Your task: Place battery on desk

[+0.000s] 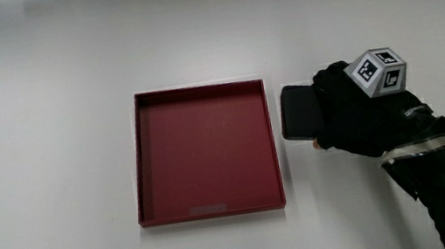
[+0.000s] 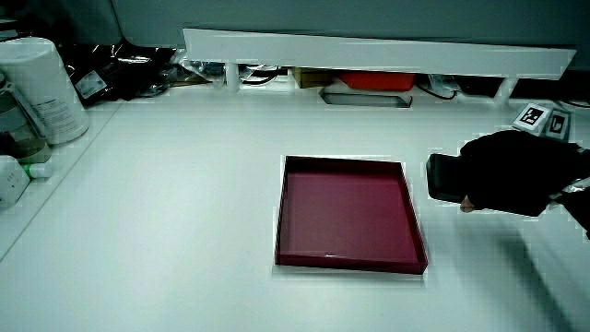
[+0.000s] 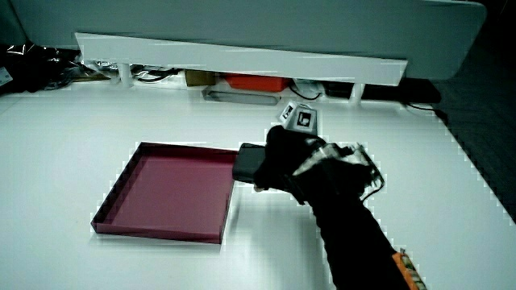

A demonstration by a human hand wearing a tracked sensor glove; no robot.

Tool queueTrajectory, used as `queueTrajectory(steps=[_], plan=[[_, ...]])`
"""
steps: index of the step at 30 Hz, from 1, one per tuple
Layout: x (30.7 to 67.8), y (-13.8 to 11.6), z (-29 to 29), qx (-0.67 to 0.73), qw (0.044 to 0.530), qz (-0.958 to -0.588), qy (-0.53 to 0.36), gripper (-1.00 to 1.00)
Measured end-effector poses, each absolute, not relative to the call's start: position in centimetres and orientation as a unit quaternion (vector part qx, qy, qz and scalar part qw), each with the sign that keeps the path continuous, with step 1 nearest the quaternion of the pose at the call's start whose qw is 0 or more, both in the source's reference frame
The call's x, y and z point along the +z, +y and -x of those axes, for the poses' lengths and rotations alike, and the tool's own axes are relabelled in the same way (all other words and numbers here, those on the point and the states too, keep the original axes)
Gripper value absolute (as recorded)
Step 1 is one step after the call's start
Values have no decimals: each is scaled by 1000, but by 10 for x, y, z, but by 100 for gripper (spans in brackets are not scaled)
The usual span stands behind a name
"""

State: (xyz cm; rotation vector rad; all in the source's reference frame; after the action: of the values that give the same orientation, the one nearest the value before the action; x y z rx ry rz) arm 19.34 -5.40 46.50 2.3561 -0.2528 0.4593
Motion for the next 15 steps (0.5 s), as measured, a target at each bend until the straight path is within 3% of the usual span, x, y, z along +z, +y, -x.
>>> queueTrajectory(steps=[15], plan=[[529, -51, -226, 158, 394, -905, -36, 0]])
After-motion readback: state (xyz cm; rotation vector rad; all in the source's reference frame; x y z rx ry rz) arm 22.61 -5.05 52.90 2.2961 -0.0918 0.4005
